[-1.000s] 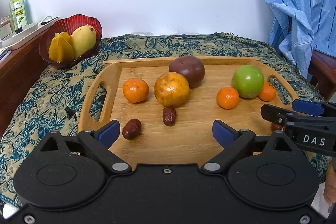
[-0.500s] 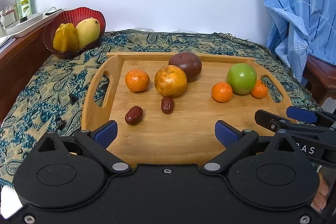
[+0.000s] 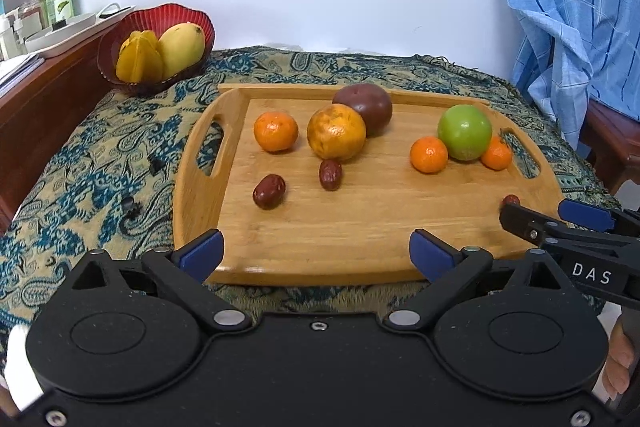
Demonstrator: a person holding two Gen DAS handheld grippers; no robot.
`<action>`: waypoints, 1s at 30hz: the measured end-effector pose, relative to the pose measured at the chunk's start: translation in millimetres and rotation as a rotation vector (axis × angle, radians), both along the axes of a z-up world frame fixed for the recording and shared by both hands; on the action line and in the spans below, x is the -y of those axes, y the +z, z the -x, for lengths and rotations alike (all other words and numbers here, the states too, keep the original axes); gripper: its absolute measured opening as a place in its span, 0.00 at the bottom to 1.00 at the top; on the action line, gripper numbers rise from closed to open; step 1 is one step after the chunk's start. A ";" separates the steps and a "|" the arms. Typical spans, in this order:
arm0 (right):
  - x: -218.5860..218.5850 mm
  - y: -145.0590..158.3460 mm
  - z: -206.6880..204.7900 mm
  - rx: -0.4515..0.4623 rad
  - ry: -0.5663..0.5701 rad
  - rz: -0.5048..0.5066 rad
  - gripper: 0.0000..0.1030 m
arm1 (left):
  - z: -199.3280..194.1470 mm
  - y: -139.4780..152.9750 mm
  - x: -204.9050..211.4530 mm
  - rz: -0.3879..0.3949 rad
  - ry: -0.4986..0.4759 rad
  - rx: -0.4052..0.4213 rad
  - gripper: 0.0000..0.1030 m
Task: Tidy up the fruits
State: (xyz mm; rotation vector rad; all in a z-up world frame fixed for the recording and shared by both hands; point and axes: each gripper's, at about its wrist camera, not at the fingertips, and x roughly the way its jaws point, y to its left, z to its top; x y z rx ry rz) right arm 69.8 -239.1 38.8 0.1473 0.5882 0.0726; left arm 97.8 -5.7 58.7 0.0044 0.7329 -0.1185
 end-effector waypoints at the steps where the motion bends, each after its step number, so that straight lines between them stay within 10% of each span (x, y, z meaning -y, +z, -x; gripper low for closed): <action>1: 0.1 0.1 1.9 0.000 0.000 -0.004 0.86 | 1.7 -0.1 -1.0 0.004 0.002 -0.001 0.97; 30: -18.6 -18.4 34.1 -0.060 0.021 0.022 0.91 | 29.4 -22.2 -8.3 -0.039 0.018 -0.058 0.97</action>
